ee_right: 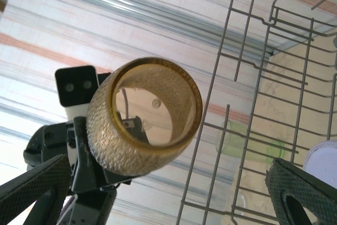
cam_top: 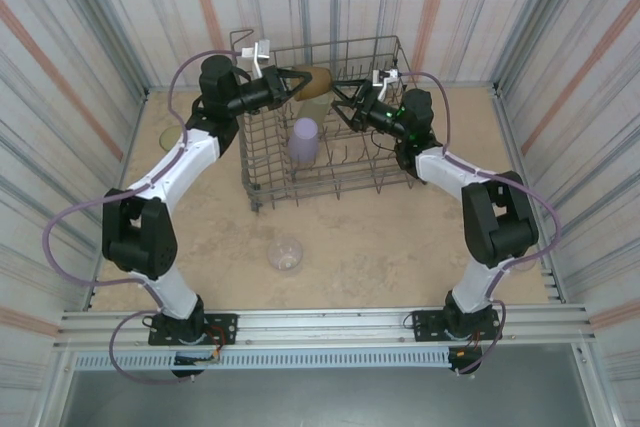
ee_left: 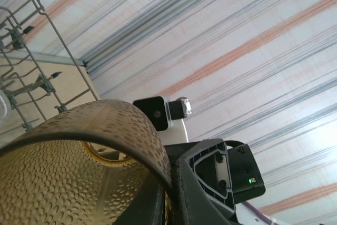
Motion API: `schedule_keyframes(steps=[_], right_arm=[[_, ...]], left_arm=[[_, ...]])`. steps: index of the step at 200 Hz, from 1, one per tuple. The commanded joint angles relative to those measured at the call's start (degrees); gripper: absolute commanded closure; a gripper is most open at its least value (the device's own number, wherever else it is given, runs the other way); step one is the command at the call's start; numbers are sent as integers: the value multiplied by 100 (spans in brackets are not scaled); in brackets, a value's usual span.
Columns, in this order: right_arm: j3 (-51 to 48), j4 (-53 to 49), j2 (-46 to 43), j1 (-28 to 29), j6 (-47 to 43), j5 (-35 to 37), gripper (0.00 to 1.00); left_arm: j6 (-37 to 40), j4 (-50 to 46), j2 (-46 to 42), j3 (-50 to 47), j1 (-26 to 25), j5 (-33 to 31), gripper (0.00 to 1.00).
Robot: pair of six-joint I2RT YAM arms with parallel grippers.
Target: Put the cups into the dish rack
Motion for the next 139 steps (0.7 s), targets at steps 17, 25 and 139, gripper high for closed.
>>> schedule_keyframes(steps=[17,25,139], right_arm=[[358,586,214,-63,417,-86,1],[393,666,262,-59,484,-86,1],[659,1009,562,-35,869,-149,20]], left_arm=[[-179,497,128,0,-35,405,100],[-158,488,154,23,-41,430,100],[-434,908,512,211,-208,591,100]])
